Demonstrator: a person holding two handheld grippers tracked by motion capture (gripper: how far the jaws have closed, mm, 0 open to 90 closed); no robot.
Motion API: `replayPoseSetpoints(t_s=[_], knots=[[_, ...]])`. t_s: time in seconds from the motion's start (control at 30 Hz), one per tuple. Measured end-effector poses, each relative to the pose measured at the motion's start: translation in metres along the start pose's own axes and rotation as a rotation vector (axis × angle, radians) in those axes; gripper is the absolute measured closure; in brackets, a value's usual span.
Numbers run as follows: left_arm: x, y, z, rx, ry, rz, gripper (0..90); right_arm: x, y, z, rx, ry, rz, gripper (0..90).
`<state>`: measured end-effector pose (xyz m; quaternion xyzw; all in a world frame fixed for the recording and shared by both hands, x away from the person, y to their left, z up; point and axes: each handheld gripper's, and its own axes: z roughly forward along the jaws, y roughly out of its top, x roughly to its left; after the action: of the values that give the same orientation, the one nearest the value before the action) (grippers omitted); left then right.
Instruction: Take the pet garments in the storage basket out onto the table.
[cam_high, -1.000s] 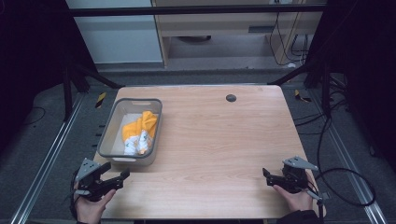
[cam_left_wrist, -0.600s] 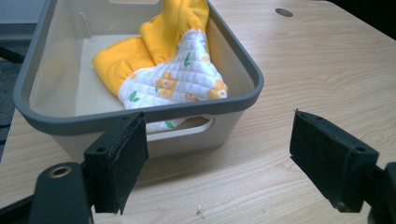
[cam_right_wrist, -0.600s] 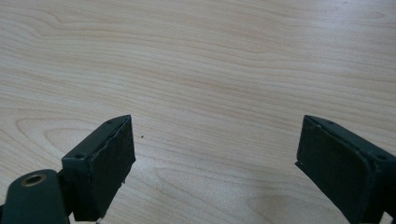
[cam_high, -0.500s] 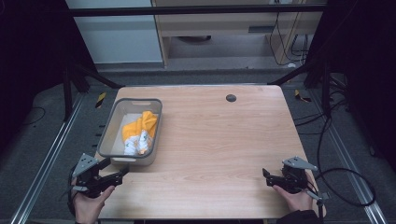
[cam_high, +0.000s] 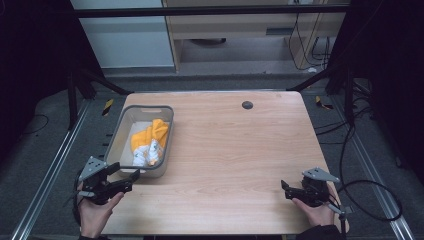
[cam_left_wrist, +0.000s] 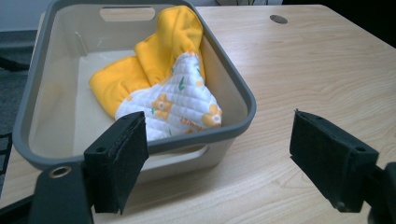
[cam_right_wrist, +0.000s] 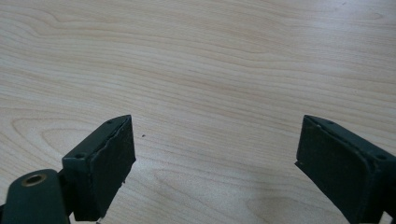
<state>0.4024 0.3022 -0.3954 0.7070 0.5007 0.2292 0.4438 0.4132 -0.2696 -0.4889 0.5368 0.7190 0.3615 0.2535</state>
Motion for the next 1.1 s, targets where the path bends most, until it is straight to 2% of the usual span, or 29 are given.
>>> replayPoseSetpoints(t_s=[0.17,0.43,0.8,1.1], knots=[[0.002,0.011,0.004,-0.006,0.003,0.013,18.8,-0.001,0.000,0.000,-0.006,0.000,-0.003,11.8],[0.009,0.026,0.008,-0.014,0.002,0.007,18.9,-0.001,0.001,-0.001,-0.018,-0.006,-0.001,11.7],[0.015,0.032,0.024,0.017,-0.001,-0.005,18.9,-0.001,0.001,-0.001,-0.021,-0.009,-0.005,11.7],[0.020,0.042,0.042,0.065,0.010,-0.012,18.9,-0.001,0.001,-0.001,-0.019,-0.008,-0.003,11.7]])
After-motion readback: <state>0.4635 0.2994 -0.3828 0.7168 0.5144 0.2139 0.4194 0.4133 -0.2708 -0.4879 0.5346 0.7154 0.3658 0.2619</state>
